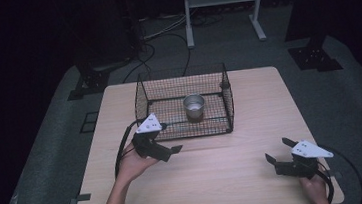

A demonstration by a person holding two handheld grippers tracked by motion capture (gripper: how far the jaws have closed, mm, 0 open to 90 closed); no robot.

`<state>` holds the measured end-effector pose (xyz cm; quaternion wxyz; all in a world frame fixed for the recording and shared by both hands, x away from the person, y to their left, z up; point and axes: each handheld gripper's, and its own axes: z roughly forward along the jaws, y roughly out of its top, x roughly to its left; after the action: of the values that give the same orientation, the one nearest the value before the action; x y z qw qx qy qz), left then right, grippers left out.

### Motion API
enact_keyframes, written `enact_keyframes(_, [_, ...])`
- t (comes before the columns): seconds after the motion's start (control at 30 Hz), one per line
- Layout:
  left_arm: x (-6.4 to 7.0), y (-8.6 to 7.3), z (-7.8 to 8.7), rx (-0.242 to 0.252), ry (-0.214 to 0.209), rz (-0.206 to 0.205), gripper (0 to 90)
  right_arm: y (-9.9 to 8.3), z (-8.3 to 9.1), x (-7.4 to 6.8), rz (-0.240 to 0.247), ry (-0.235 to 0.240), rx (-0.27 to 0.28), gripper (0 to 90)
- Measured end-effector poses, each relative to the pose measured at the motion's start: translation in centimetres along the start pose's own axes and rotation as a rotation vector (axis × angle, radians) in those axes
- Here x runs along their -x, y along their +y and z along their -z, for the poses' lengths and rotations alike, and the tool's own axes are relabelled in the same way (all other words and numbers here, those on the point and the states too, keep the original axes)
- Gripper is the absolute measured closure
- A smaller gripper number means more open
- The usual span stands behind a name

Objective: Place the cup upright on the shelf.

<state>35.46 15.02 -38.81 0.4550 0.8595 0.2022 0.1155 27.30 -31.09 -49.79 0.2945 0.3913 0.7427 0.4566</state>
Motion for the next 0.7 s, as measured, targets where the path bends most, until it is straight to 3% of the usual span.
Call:
enact_keyframes(0.13, [0.4,-0.4,0.3,0.028,-0.007,0.006,4.6,0.0,0.0,0.0,-0.001,-0.001,-0.002,13.5])
enact_keyframes(0.7, [1.8,-1.8,1.1,0.047,0.021,0.0,4.6,0.0,0.0,0.0,0.001,-0.002,-0.006,13.5])
